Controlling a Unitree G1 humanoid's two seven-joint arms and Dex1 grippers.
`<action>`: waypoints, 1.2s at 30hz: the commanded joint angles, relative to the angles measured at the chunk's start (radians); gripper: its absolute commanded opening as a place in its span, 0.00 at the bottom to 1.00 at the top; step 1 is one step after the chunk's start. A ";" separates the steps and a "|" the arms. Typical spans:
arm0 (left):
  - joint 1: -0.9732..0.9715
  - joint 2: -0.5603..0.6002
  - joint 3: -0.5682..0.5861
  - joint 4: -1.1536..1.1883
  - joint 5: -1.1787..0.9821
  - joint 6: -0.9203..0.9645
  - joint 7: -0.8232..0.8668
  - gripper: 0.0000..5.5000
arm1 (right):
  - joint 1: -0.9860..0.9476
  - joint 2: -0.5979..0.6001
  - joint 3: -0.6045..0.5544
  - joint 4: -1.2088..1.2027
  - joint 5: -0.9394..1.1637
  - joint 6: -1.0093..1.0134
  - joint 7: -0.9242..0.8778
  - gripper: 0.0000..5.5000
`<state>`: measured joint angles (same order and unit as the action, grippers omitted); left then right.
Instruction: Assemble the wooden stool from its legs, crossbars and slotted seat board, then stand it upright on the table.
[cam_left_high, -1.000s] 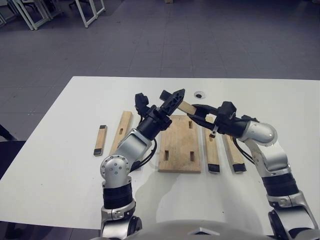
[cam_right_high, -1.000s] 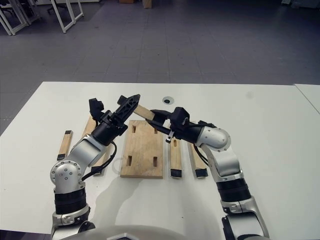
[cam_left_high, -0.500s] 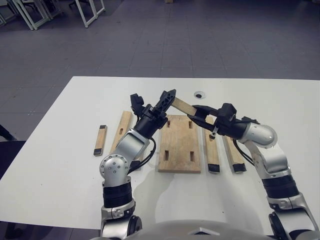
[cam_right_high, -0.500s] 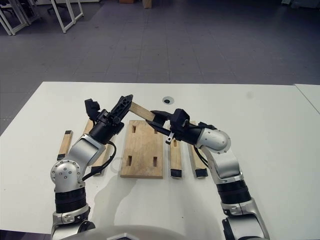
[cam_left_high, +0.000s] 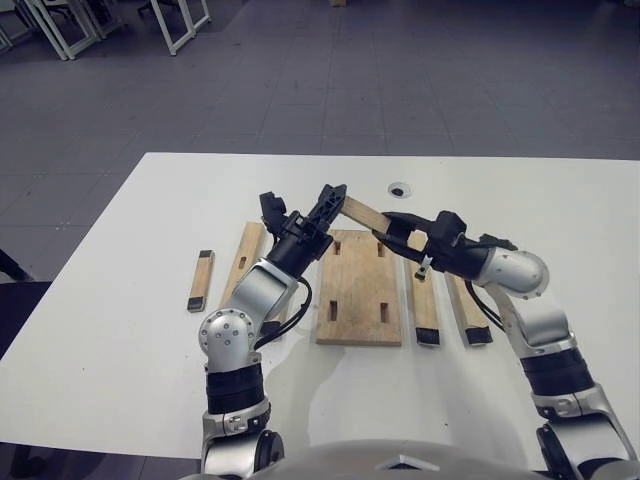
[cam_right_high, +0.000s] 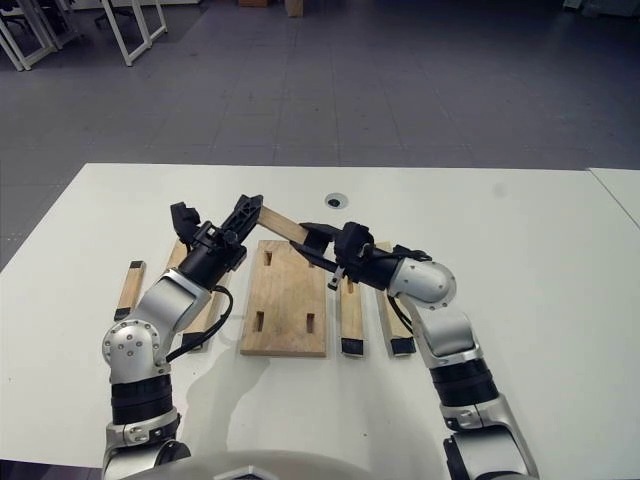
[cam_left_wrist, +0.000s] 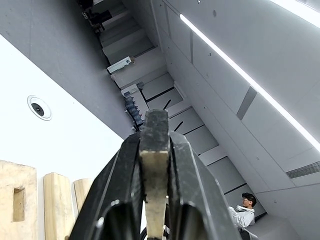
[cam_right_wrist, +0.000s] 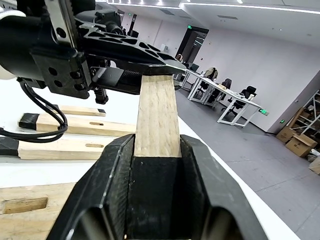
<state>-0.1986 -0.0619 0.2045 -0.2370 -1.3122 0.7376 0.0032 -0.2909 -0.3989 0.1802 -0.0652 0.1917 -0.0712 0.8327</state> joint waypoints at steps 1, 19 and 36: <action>-0.015 0.009 0.020 0.025 -0.010 -0.010 0.039 0.08 | 0.004 -0.009 0.023 0.012 -0.041 -0.077 0.015 0.32; 0.111 0.433 0.125 -0.003 0.556 -0.132 -0.021 0.08 | 0.172 -0.038 -0.119 -0.104 0.153 0.357 -0.146 0.54; 0.075 0.444 0.241 0.017 0.566 -0.135 -0.071 0.08 | 0.220 -0.069 -0.086 -0.112 0.081 0.375 -0.145 0.54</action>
<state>-0.1324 0.3651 0.4658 -0.2108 -0.7818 0.5898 -0.0769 -0.0618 -0.4529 0.0915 -0.1726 0.2791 0.2906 0.6814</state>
